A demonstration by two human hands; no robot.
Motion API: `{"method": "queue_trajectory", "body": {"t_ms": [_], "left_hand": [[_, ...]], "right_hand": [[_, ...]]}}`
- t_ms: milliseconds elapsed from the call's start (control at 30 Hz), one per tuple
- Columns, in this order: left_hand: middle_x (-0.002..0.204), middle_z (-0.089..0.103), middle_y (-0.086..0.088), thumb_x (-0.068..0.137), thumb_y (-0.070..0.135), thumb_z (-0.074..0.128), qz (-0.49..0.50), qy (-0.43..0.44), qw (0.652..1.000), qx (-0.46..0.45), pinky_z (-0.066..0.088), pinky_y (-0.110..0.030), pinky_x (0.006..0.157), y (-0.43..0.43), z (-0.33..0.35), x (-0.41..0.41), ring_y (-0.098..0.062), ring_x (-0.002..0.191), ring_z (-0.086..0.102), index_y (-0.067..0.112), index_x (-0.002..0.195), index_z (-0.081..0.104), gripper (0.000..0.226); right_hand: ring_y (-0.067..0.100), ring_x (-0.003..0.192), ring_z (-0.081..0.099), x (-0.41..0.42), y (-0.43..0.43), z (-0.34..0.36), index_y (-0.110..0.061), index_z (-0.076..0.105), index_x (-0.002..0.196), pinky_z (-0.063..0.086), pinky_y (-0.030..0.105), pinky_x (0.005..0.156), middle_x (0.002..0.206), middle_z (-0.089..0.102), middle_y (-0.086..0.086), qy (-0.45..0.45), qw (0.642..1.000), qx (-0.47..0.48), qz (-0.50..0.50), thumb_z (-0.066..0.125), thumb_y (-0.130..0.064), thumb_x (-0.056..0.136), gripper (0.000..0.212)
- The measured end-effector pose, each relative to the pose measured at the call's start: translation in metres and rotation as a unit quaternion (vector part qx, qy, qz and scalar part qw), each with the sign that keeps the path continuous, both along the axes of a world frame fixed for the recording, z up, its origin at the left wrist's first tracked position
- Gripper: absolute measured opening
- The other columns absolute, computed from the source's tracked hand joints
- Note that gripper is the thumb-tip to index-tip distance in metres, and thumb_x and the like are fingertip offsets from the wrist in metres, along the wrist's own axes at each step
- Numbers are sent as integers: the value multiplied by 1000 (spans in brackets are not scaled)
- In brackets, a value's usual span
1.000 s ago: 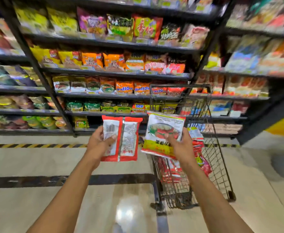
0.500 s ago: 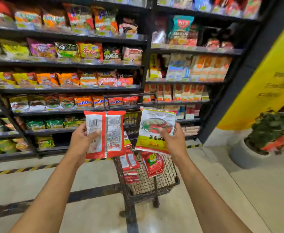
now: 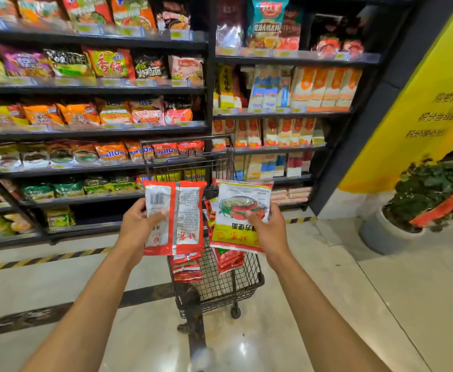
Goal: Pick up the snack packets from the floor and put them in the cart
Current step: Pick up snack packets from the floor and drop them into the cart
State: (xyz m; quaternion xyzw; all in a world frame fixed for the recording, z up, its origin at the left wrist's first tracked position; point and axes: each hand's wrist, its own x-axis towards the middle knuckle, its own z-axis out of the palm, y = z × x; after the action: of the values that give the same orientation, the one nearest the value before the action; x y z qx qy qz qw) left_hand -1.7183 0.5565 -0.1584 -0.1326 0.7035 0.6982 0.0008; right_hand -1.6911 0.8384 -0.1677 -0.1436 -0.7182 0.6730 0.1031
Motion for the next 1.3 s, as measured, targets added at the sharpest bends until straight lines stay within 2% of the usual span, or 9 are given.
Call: {"method": "queue_trajectory", "body": {"t_ms": [167,267,533,700,833,900,1100,1200,1300], "left_hand": [[100,77,7,94,17,73,13,-41,999,19,62,-38,63,20,-42,-46,-19,80,78,38,106,64,26],[101,77,6,94,18,73,12,-71,997,37,63,-38,61,31,-75,-82,-18,78,79,33,114,65,27],[103,80,-1,92,10,73,28,-181,980,78,63,-40,66,42,-162,-170,-26,83,79,23,117,67,29],[107,79,-5,92,9,73,43,-240,968,58,64,-48,73,42,-212,-207,-28,85,79,20,121,68,31],[107,79,-9,92,6,73,61,-273,958,60,64,-48,73,45,-248,-227,-32,87,78,14,120,69,30],[108,79,-11,92,6,72,76,-296,950,58,64,-51,76,48,-269,-233,-34,88,78,13,120,69,29],[87,80,6,93,-2,67,147,-342,927,36,59,-27,50,61,-332,-238,-16,72,78,15,110,68,24],[104,77,-12,94,-5,65,166,-367,915,17,65,-45,72,58,-370,-241,-27,91,77,2,116,65,23],[113,74,-19,92,-1,69,189,-400,896,-27,57,-60,92,49,-406,-246,-39,103,72,3,116,68,25]], "right_hand": [[20,105,74,-47,19,-41,-29,64,119,61,54,90,114,75,-3,-43,999,20,5,77,-19,90,34],[20,101,74,-83,32,-65,-28,63,117,62,53,87,113,75,0,-78,996,34,6,76,-16,92,30],[5,90,73,-193,49,-137,-15,63,116,59,23,68,108,72,3,-176,979,99,31,76,-13,92,27],[18,103,71,-242,49,-203,-31,63,116,59,51,89,110,73,-7,-222,961,140,87,72,-37,83,35],[7,97,72,-269,48,-246,-14,59,125,60,32,84,108,71,-2,-248,952,134,122,72,-37,85,48],[18,100,71,-282,48,-270,-12,56,128,59,30,81,110,70,2,-285,941,123,134,75,-36,84,54],[23,100,69,-296,45,-357,-24,57,126,59,37,78,115,69,-3,-347,916,157,129,78,-25,89,42],[25,103,68,-305,46,-392,-16,58,126,53,32,78,115,70,3,-358,907,174,138,74,-14,93,36],[27,105,67,-319,47,-419,-15,57,128,47,30,79,118,71,5,-377,890,209,148,72,-17,95,37]]}}
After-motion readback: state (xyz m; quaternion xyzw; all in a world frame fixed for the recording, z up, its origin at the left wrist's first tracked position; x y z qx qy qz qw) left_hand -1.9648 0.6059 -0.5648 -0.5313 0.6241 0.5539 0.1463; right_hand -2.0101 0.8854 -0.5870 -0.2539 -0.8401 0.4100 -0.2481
